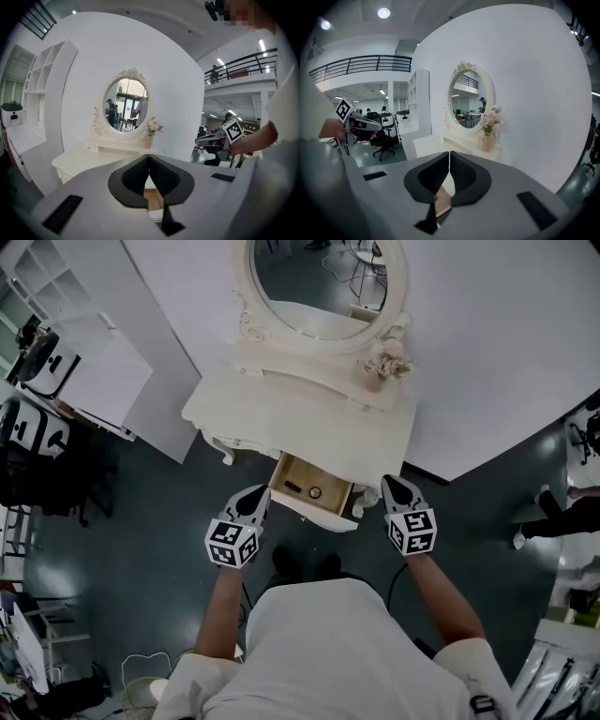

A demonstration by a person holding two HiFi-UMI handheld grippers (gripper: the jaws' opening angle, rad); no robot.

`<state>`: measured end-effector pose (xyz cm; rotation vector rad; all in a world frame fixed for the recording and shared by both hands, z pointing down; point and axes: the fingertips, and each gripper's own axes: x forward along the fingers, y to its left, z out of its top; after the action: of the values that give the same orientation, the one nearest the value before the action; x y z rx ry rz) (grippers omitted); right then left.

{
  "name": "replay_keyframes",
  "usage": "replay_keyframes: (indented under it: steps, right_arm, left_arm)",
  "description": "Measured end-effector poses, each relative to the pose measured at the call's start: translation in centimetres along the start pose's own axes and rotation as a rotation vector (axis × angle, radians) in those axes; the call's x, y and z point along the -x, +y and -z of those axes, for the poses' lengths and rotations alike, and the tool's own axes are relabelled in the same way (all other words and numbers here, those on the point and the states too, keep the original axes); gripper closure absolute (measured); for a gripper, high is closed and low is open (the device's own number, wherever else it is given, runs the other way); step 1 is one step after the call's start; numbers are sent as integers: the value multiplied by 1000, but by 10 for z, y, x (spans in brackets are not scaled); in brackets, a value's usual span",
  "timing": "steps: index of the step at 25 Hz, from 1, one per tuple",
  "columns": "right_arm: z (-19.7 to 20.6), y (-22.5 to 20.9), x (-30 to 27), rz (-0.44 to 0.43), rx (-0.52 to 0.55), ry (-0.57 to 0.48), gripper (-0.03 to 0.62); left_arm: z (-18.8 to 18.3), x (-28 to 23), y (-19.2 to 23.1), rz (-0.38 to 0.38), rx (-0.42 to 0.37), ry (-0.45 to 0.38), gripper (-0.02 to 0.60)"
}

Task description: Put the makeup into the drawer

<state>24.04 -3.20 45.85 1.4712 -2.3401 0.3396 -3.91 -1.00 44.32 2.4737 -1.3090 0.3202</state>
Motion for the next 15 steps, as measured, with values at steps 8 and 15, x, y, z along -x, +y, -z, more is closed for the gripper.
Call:
replay_keyframes:
  steps: [8,15]
  right_arm:
    - [-21,21,8,69,-44,-47,565]
    - [-42,24,15,132,-42,-99,565]
  left_arm:
    - [-17,9,29,22,-42,2,565]
    - [-39,11,40,59,-51,-35,565]
